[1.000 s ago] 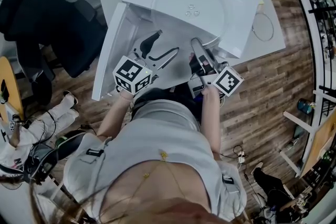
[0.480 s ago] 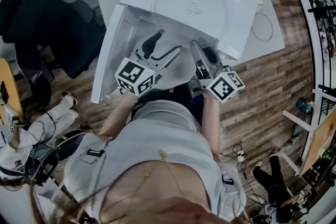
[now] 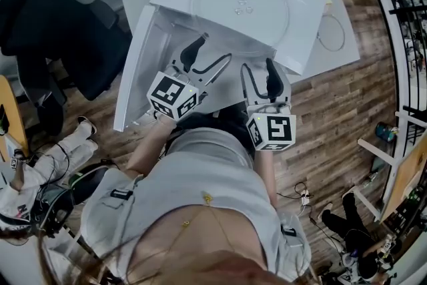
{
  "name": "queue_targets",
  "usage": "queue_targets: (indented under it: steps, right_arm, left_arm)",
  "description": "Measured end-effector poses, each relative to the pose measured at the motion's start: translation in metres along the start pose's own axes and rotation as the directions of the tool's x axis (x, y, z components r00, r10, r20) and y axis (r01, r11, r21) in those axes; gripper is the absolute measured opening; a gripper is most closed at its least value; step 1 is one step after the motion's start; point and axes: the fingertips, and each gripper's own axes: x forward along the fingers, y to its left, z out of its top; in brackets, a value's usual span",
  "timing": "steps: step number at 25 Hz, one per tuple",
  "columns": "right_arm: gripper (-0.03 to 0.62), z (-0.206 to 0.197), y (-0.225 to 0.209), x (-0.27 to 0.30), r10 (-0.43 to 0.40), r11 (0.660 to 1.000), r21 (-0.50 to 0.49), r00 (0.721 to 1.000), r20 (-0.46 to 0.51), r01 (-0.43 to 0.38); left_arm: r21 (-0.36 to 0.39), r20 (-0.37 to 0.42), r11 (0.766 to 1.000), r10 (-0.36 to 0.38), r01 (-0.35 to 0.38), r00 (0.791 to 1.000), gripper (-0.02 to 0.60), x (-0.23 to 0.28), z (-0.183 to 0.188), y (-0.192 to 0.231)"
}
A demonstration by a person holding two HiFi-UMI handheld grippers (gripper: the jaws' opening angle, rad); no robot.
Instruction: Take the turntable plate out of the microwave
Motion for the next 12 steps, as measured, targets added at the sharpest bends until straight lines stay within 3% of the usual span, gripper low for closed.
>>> queue_targets:
  steps: [3, 12]
  right_arm:
    - [0.255, -0.003, -0.007, 0.007, -0.060, 0.993, -0.104, 0.997, -0.052, 0.055]
    - [0.255, -0.002, -0.021, 0.025, -0.108, 0.993, -0.053, 0.991, -0.084, 0.103]
  left_arm:
    - [0.002, 0.002, 1.000, 0.015, -0.015, 1.000, 0.328, 0.002, 0.000, 0.000]
    - [0.001, -0.029, 0.998, 0.070, -0.070, 0.997, 0.330, 0.014, 0.001, 0.005]
